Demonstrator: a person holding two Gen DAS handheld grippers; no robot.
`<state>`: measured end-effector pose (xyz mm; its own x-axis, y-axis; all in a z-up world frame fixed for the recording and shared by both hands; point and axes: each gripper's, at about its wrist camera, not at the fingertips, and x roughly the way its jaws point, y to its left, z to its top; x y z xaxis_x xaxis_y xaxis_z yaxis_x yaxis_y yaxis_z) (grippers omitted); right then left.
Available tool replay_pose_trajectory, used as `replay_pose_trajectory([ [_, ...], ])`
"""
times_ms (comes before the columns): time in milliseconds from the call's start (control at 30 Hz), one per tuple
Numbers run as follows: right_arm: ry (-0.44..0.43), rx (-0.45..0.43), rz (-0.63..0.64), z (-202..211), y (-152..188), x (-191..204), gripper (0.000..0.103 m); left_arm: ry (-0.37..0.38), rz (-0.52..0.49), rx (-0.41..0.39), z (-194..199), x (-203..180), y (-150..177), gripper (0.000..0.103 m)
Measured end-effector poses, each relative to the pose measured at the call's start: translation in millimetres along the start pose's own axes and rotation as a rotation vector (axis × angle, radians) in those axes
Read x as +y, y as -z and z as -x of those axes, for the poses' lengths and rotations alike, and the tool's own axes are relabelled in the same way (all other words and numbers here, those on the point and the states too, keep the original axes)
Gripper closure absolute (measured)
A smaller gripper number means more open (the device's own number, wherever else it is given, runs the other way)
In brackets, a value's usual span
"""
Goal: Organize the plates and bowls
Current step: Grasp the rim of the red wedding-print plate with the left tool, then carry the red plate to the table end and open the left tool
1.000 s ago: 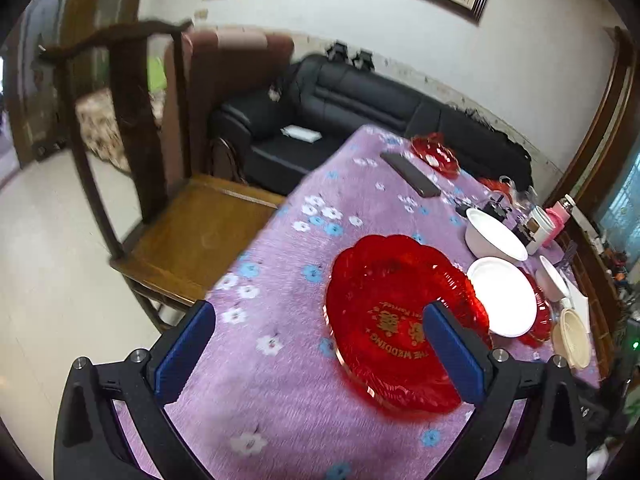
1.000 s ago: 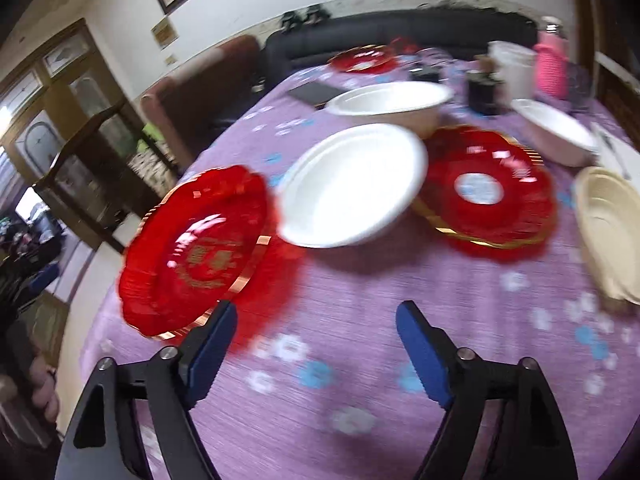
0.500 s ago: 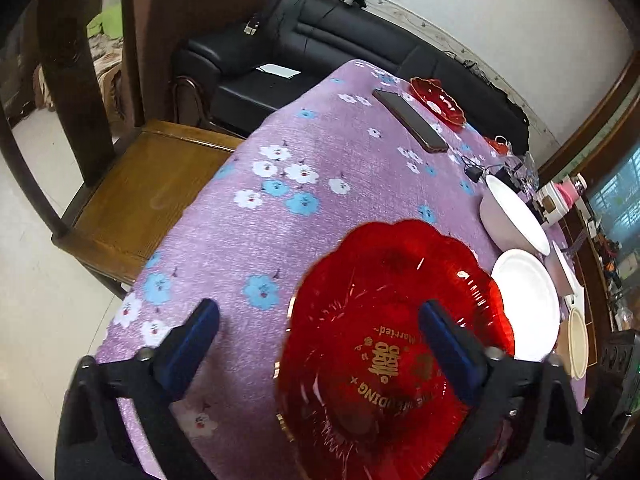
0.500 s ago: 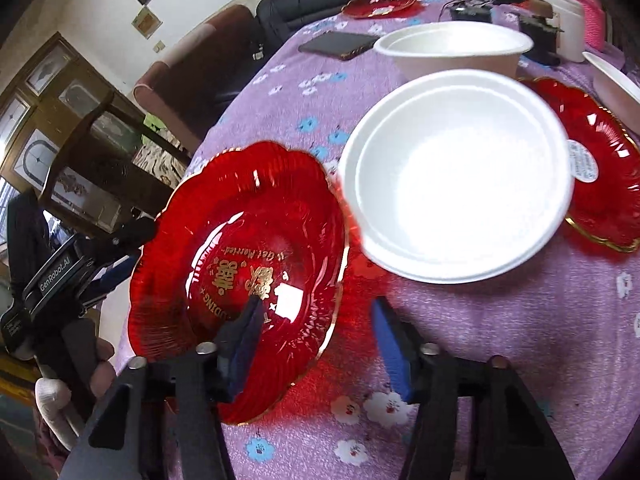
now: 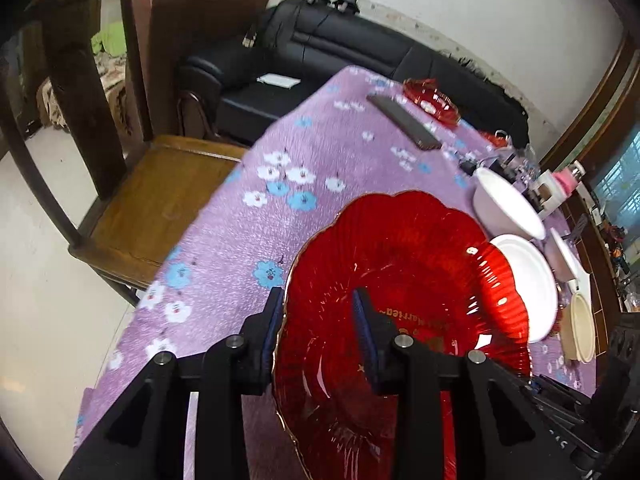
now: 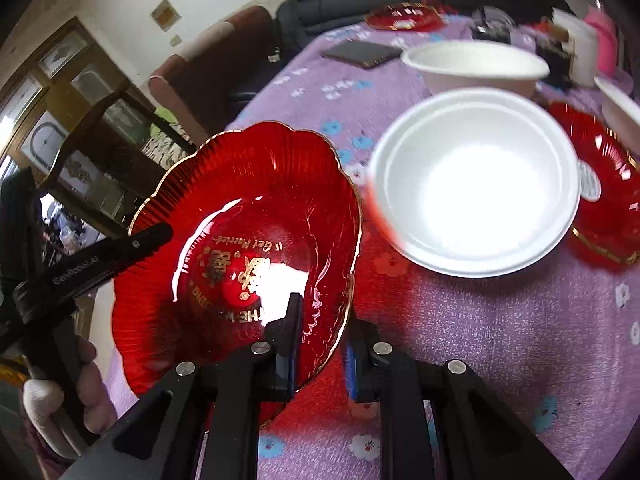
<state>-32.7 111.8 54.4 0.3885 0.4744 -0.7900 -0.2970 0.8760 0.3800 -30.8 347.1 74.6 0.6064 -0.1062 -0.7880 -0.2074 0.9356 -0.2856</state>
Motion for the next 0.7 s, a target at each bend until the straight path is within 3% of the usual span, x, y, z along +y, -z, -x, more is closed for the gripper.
replay_pose_trajectory([
  [200,-0.034,0.033,0.004,-0.1,8.2,3.2,0.084,-0.012,0.007,-0.012,16.3,6.9,12.9,0.07],
  [467,-0.027,0.074,-0.018,-21.3,19.6,-3.7,0.084,-0.045,0.048,0.067,-17.9,22.1,32.5,0.069],
  [700,0.004,0.03,0.016,-12.4,21.0,1.0,0.083,-0.033,0.074,0.007,2.1,22.5,34.5,0.062],
])
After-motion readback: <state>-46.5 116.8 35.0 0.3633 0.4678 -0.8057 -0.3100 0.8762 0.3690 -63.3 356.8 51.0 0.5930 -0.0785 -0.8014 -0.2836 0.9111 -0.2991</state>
